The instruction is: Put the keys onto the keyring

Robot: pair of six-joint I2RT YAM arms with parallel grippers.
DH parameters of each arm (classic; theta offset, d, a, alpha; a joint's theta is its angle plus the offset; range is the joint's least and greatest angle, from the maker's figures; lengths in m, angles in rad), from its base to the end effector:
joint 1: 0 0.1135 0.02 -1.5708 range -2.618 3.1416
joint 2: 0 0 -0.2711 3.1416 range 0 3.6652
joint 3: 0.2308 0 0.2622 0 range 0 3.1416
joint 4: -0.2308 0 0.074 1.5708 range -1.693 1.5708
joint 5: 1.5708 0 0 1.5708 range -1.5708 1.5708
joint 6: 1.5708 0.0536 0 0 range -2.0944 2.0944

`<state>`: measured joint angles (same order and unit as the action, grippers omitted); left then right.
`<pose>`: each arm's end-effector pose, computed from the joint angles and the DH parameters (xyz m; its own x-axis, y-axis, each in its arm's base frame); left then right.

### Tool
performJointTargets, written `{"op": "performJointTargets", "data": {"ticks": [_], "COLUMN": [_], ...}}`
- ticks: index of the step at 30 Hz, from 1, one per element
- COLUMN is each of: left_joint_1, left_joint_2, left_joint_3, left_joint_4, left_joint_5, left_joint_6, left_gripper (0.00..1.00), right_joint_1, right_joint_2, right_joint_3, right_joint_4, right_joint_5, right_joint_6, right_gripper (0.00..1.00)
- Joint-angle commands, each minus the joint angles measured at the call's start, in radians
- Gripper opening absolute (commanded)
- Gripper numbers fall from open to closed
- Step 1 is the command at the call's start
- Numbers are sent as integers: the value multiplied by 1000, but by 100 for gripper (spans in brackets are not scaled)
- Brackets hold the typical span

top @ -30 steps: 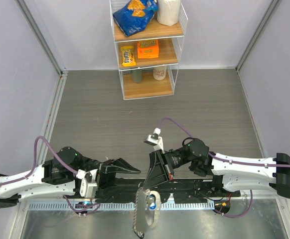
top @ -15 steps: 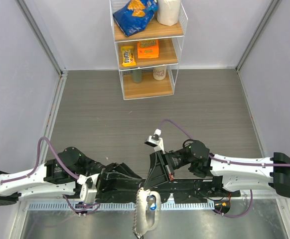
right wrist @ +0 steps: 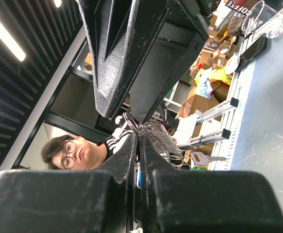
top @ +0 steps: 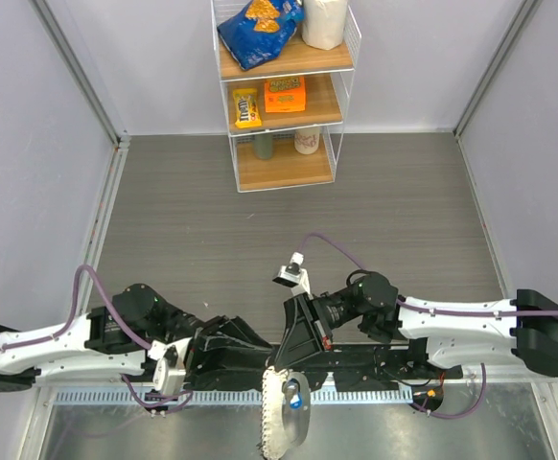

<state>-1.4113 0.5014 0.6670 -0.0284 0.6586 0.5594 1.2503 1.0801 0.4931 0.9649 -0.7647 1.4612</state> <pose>-0.0102 -0.1429 0.3610 0.4839 -0.3654 -0.7952 0.7319 -0.3292 0.5966 0.0412 0.2420 0.3028 -0.8695 -0.3428 -0.3556 -0.2126 -0.3900 0.8959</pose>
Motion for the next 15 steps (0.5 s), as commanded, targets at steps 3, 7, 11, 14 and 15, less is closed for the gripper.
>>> {"op": "performJointTargets", "data": {"ticks": [3, 7, 11, 14, 15], "left_joint_1": [-14, -18, -28, -31, -34], "left_joint_2": [22, 37, 48, 49, 49], "left_joint_3": [36, 42, 51, 51, 51], "left_joint_4": [38, 30, 2, 1, -1], "left_joint_5": [24, 38, 50, 61, 62], "left_joint_6": [25, 27, 31, 33, 31], "left_gripper": [41, 33, 28, 27, 27], "right_joint_1": [1, 1, 1, 1, 1], "right_joint_2": [37, 55, 69, 79, 83], "right_joint_3": [25, 24, 25, 28, 30], "right_joint_4": [75, 103, 123, 130, 132], "right_joint_5": [38, 33, 28, 24, 19], "right_joint_6": [28, 40, 50, 53, 54], "right_gripper": [5, 5, 5, 6, 6]}}
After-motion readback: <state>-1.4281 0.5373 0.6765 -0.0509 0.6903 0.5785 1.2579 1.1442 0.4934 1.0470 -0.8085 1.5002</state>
